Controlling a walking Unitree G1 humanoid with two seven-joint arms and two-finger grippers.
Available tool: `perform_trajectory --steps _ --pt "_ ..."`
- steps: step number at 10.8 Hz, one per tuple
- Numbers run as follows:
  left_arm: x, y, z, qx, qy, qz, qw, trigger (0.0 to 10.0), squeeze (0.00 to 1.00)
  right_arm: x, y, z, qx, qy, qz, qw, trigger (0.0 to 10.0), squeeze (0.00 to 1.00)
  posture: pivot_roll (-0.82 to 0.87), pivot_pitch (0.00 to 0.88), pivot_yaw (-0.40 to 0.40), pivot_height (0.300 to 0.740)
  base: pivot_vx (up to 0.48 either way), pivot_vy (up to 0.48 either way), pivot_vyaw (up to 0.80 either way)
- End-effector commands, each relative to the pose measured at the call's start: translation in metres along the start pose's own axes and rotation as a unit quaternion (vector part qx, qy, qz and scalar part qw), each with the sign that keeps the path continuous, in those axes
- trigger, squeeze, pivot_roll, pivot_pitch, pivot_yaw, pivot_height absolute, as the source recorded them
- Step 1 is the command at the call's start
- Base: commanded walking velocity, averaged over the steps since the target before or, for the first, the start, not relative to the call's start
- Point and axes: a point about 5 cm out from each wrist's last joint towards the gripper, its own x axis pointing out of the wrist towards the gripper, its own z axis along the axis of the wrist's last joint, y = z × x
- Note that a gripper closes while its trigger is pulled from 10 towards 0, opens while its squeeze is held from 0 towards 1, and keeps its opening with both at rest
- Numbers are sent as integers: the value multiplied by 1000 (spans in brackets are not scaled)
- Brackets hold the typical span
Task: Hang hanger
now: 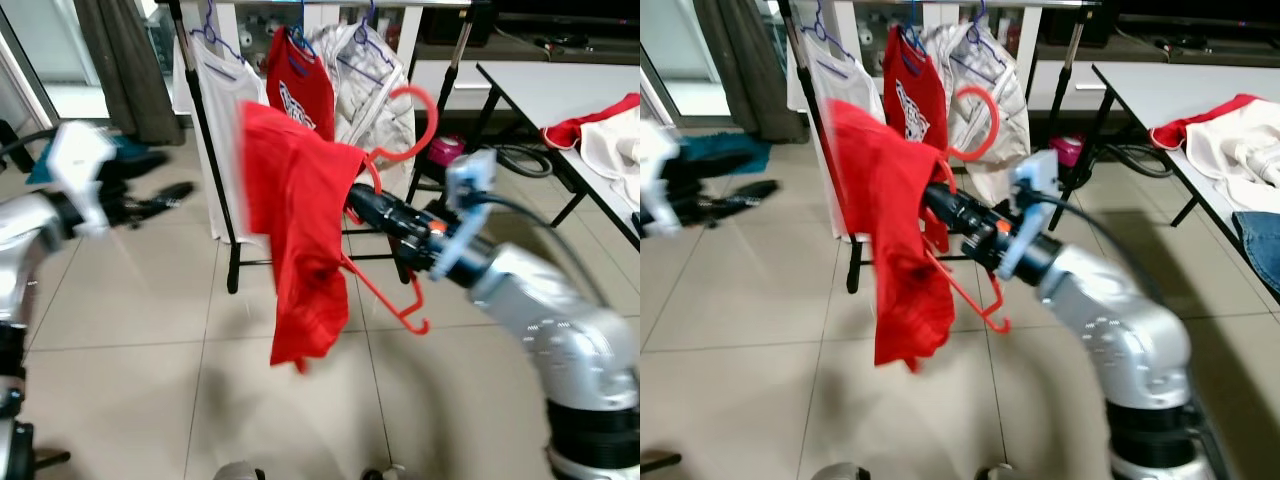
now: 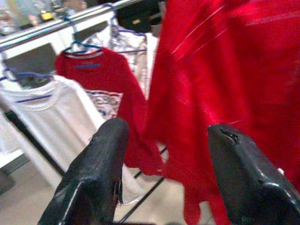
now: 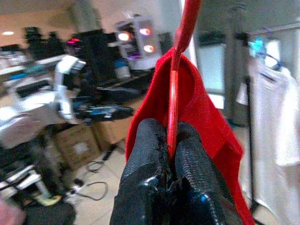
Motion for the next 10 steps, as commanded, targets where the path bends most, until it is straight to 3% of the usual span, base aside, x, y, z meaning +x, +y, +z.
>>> perform_trajectory --steps 1,4,5,6,8,10 --pt "-3 6 4 19 -2 -1 1000 10000 0 -2 11 15 -13 -25 49 998 10000 0 -50 20 6 740 0 0 0" --pt "-1 7 -5 9 -24 -19 999 10000 0 -13 21 16 -16 -9 101 995 10000 0 -55 22 8 740 0 0 0" --pt "2 4 -7 -6 -32 -44 998 8863 0 -15 24 16 -14 -6 111 994 10000 0 -60 27 15 740 0 0 0" --pt "5 -1 -10 -31 -44 -74 996 0 0 -16 26 16 -12 -5 117 993 10000 0 -60 27 15 740 0 0 0" --pt "8 -14 -16 -74 -39 -139 987 0 0 -16 25 16 -12 -4 113 994 10000 0 -62 29 21 740 0 0 0" --pt "8 -16 -18 -94 -42 -156 982 0 0 -16 24 15 -11 -4 110 994 10000 0 -61 31 20 740 0 0 0"
